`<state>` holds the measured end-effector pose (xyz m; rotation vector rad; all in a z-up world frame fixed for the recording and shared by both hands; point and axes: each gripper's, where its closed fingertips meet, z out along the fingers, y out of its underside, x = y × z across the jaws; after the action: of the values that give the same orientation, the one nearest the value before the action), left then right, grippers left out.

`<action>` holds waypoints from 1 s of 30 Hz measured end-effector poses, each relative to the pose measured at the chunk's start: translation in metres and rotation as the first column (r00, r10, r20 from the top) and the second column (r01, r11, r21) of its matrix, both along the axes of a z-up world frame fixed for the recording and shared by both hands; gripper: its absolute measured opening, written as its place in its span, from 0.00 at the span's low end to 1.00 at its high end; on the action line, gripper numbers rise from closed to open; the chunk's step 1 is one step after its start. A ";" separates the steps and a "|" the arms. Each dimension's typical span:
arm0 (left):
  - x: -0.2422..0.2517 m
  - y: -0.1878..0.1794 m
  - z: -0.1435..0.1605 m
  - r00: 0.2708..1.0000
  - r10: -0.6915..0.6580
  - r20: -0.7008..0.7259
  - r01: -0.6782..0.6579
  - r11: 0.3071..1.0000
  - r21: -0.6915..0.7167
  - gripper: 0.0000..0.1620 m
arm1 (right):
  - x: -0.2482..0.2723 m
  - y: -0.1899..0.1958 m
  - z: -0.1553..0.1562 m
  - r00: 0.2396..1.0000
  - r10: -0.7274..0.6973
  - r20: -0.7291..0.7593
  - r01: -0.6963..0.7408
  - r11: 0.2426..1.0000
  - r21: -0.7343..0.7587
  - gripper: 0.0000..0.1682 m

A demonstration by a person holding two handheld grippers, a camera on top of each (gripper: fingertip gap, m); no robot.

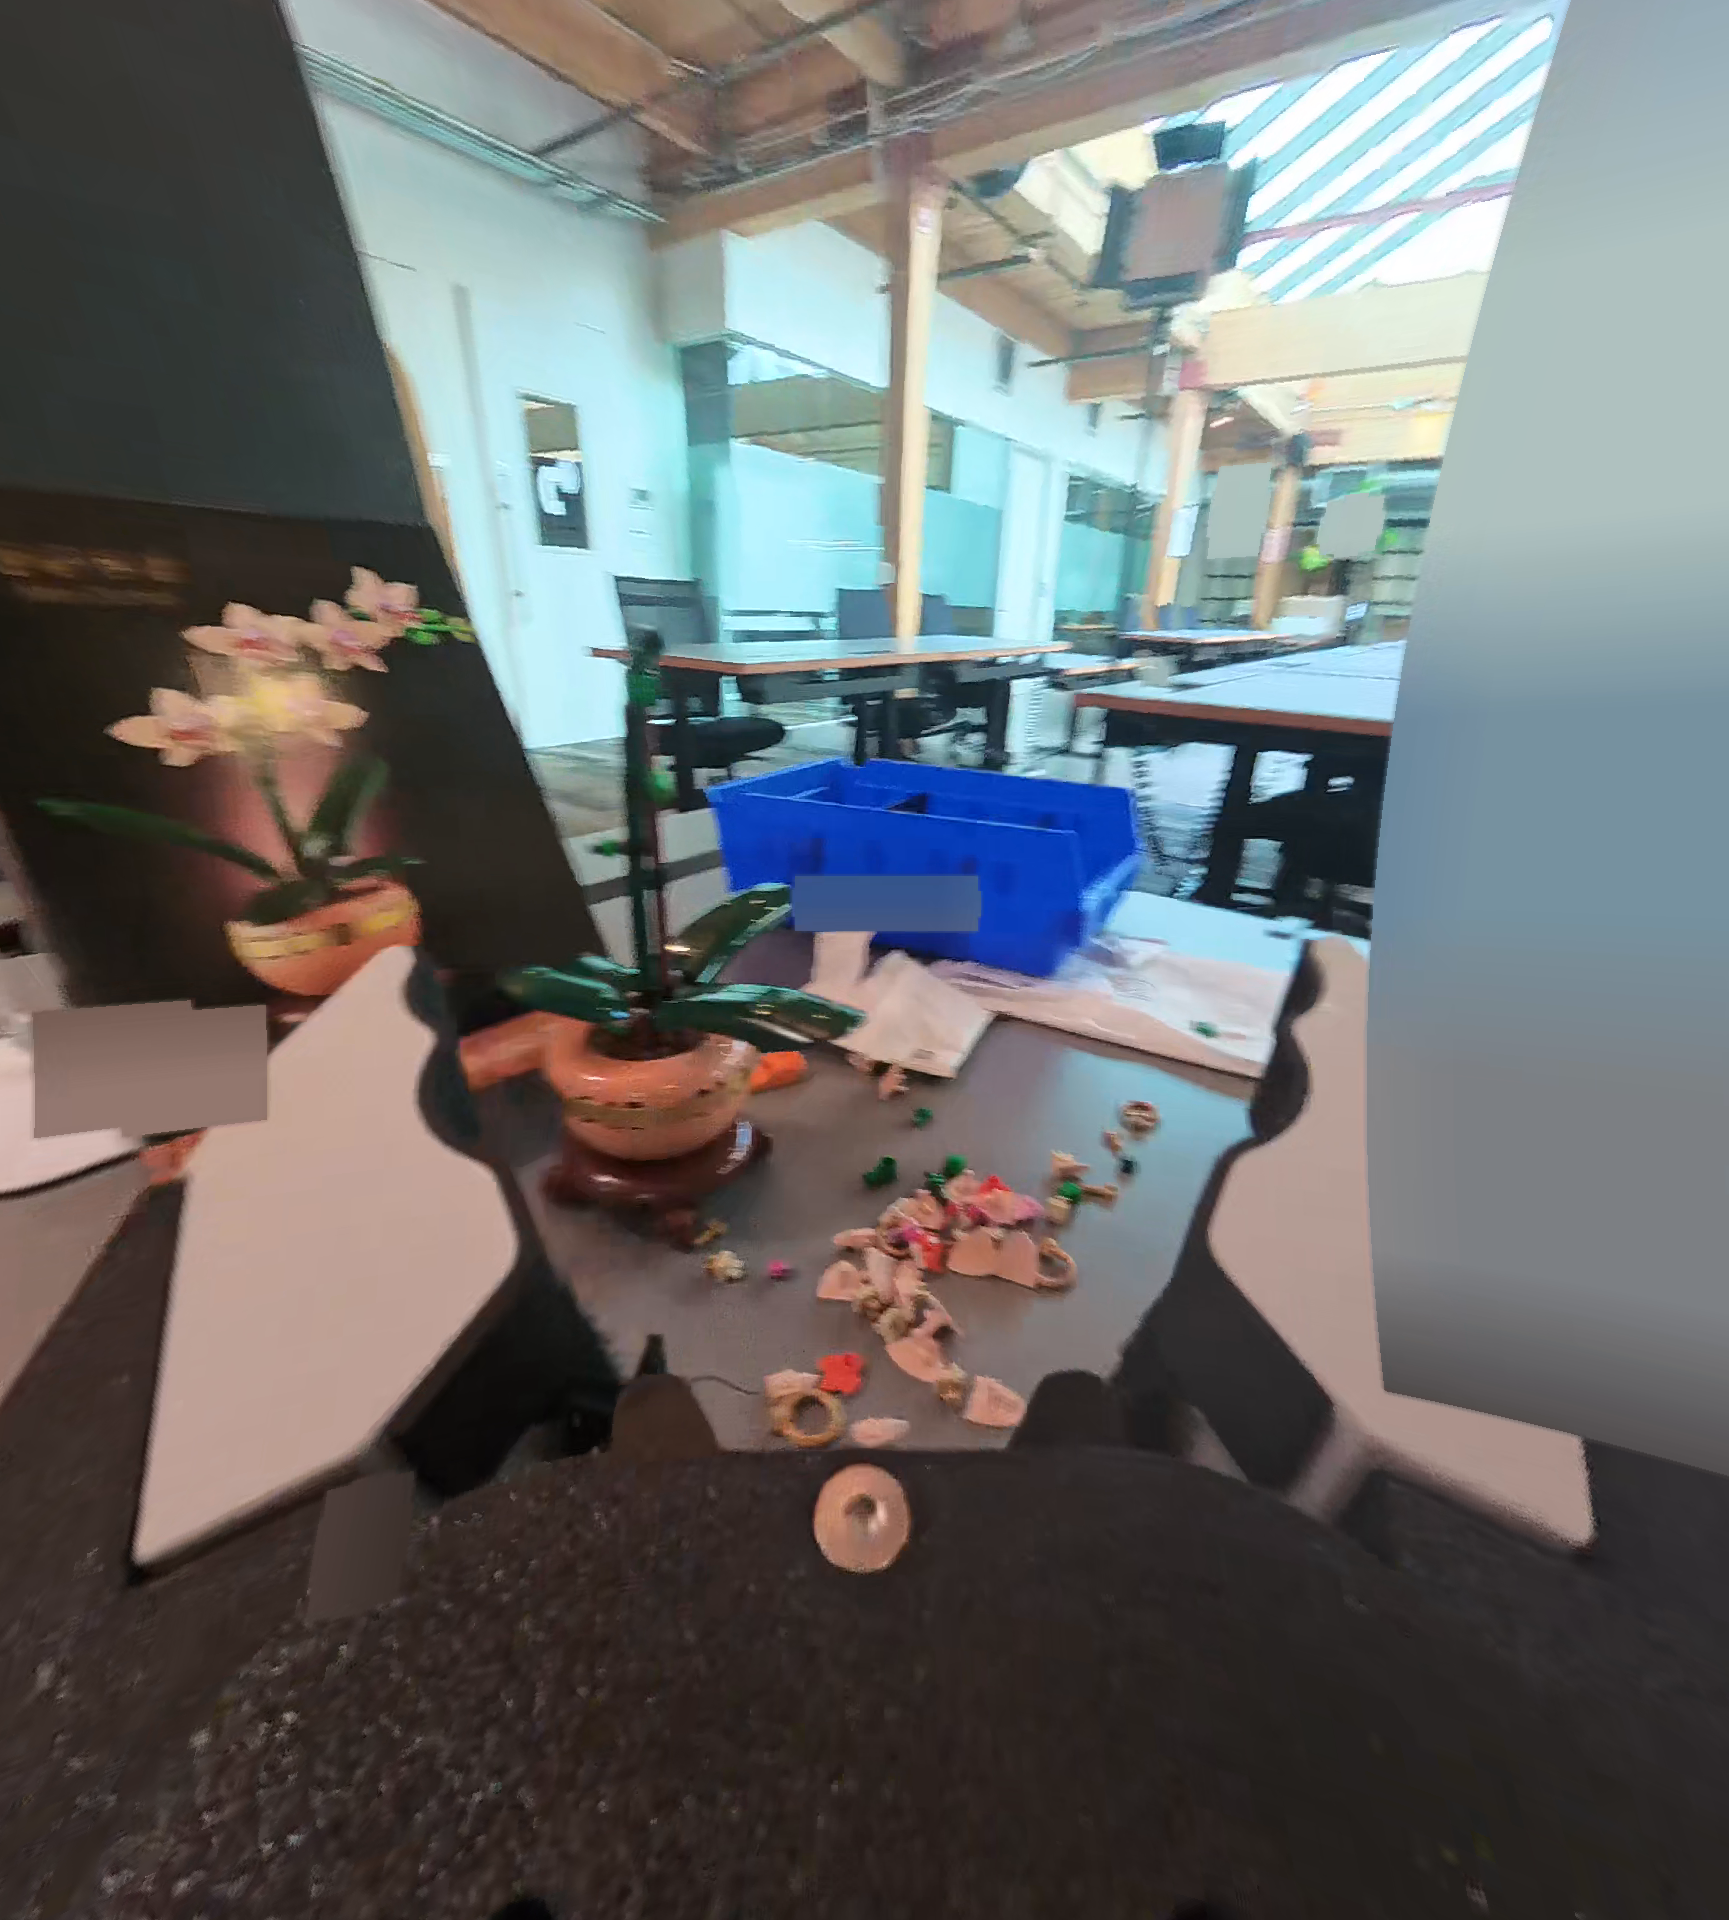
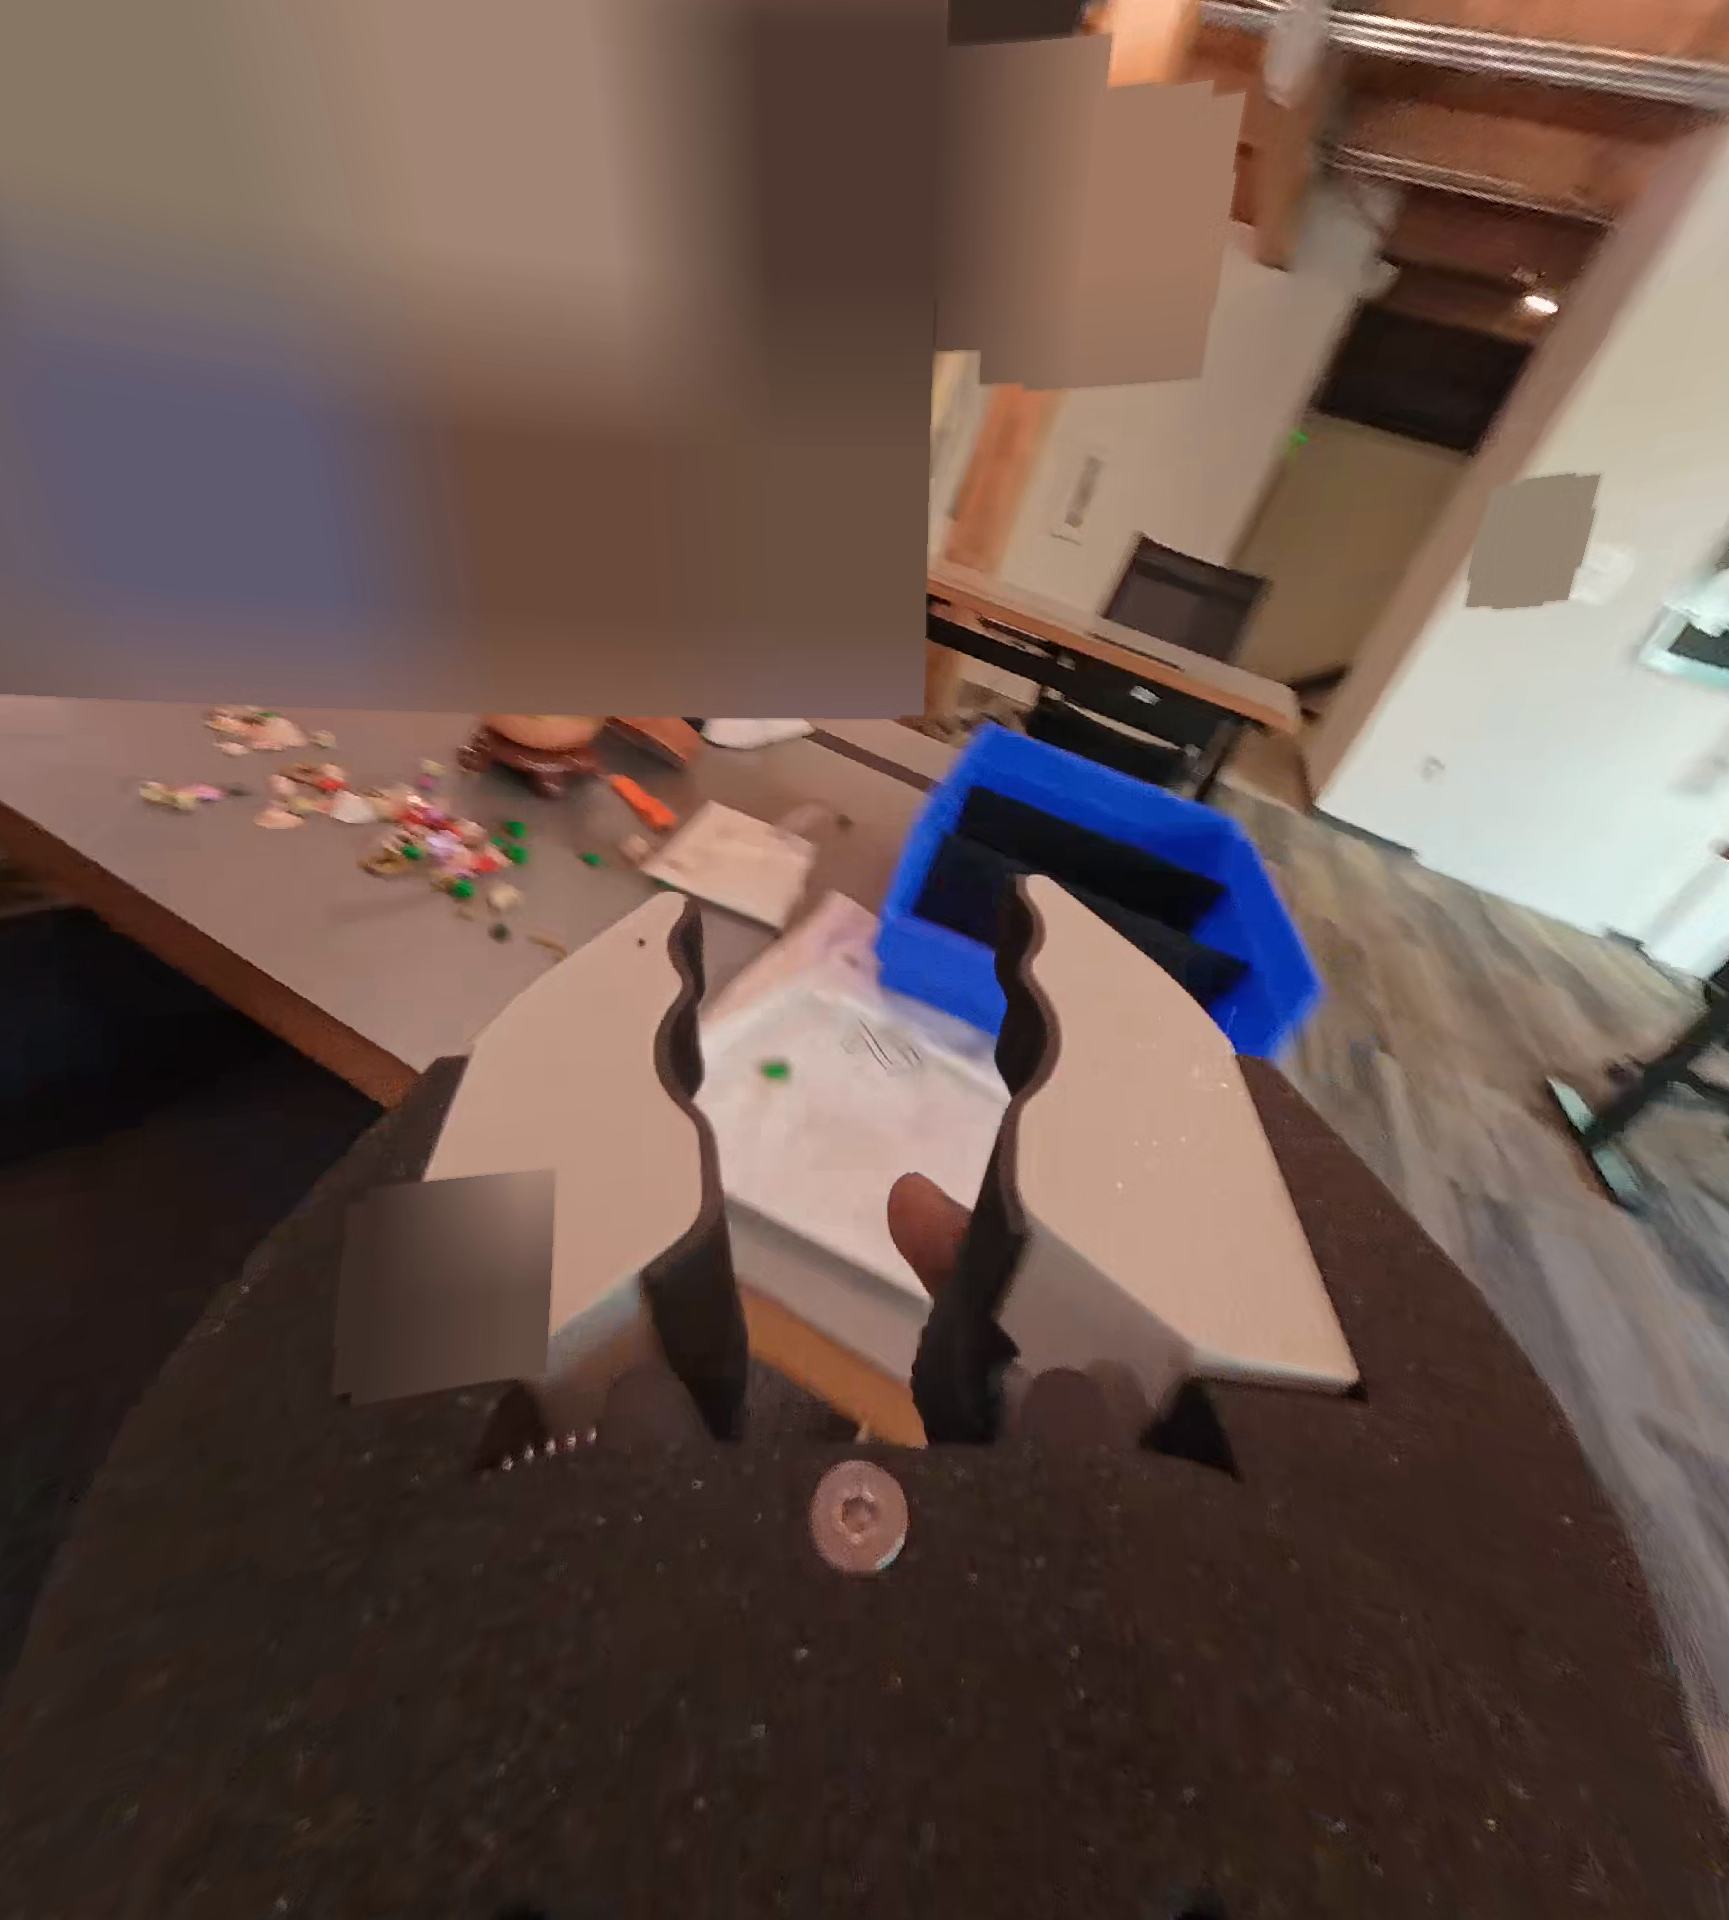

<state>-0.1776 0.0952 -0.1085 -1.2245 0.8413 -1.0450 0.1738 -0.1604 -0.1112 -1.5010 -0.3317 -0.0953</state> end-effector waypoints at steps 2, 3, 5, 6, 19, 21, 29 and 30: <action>-0.006 0.018 0.004 0.992 0.125 -0.026 -0.124 0.991 0.047 0.90 | 0.035 -0.030 -0.025 0.994 -0.103 -0.037 0.103 0.995 -0.002 0.38; -0.011 0.027 0.009 0.981 0.194 -0.029 -0.191 0.978 0.081 0.90 | 0.053 -0.045 -0.042 0.985 -0.161 -0.067 0.161 0.987 -0.011 0.43; -0.026 0.046 0.019 0.944 0.328 -0.034 -0.321 0.938 0.132 0.90 | 0.089 -0.076 -0.089 0.943 -0.285 -0.172 0.278 0.959 -0.059 0.55; -0.036 0.057 0.026 0.920 0.392 -0.022 -0.385 0.911 0.147 0.90 | 0.103 -0.093 -0.114 0.913 -0.333 -0.236 0.324 0.943 -0.078 0.59; -0.249 0.082 0.115 0.372 0.897 0.240 -0.926 0.338 0.170 0.87 | 0.048 -0.131 -0.438 0.482 -0.412 -0.773 0.321 0.904 -0.281 0.47; -0.273 0.062 0.123 0.320 0.902 0.290 -0.947 0.292 0.136 0.86 | 0.024 -0.107 -0.454 0.497 -0.411 -0.764 0.243 0.912 -0.332 0.45; -0.323 0.045 0.145 0.269 0.912 0.311 -0.957 0.216 0.193 0.81 | -0.029 -0.076 -0.445 0.455 -0.347 -0.820 0.104 0.935 -0.338 0.42; -0.324 0.048 0.145 0.281 0.903 0.324 -0.955 0.232 0.184 0.81 | -0.028 -0.079 -0.444 0.461 -0.355 -0.813 0.117 0.933 -0.341 0.40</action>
<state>-0.5019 0.1434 0.0363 -1.0273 0.0050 0.0745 0.1457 -0.2396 -0.5551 -1.6308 0.7469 0.5127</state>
